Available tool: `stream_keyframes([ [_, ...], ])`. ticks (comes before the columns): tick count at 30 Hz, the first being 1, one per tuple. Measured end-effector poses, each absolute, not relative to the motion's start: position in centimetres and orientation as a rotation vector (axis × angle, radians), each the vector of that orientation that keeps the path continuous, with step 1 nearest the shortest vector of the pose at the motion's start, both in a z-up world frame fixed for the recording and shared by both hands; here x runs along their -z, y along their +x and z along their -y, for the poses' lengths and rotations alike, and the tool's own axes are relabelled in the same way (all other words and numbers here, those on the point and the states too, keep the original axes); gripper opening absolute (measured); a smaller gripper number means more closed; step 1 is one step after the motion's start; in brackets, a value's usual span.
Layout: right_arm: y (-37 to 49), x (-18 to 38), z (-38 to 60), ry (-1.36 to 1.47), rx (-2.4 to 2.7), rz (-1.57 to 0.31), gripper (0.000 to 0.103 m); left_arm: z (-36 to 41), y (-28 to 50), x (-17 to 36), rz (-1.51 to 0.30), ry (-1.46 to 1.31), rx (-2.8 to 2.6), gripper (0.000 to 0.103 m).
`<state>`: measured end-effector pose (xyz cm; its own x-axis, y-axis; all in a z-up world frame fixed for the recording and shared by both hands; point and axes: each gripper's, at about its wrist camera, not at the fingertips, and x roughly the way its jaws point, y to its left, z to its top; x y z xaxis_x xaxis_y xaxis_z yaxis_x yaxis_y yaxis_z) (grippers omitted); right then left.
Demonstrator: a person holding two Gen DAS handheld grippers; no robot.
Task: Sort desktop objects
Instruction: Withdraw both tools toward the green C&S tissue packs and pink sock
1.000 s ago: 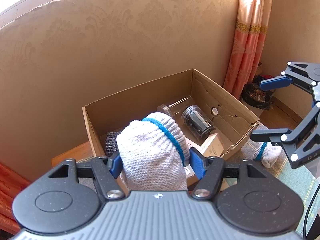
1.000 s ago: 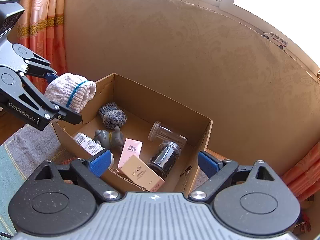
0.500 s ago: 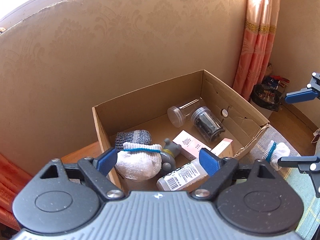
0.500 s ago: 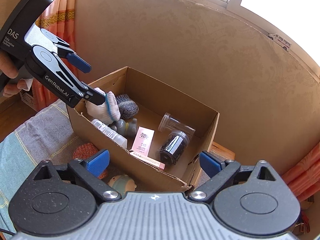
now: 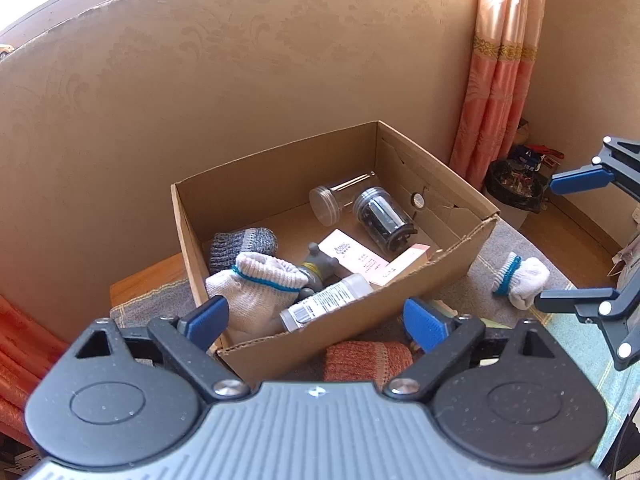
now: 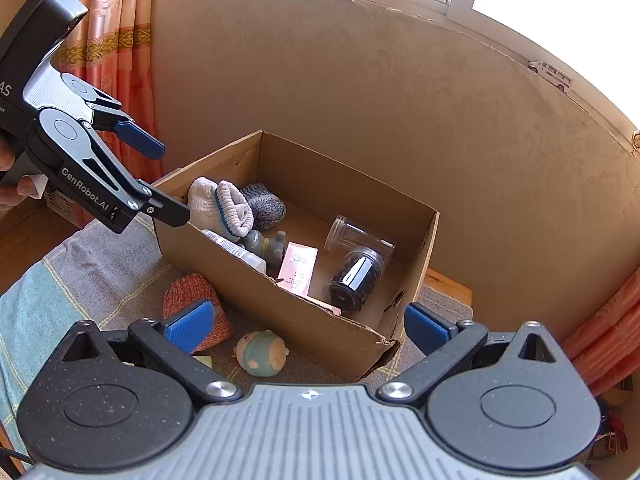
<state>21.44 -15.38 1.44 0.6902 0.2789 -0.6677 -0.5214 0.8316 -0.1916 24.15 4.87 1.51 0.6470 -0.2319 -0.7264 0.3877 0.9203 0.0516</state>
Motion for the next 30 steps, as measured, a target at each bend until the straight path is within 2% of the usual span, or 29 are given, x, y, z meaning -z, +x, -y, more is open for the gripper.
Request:
stream_keyframes([
  [30, 15.8, 6.1, 17.2, -0.304, -0.49, -0.796, 0.103, -1.1, 16.0, 3.9, -0.859, 0.25, 0.346, 0.094],
])
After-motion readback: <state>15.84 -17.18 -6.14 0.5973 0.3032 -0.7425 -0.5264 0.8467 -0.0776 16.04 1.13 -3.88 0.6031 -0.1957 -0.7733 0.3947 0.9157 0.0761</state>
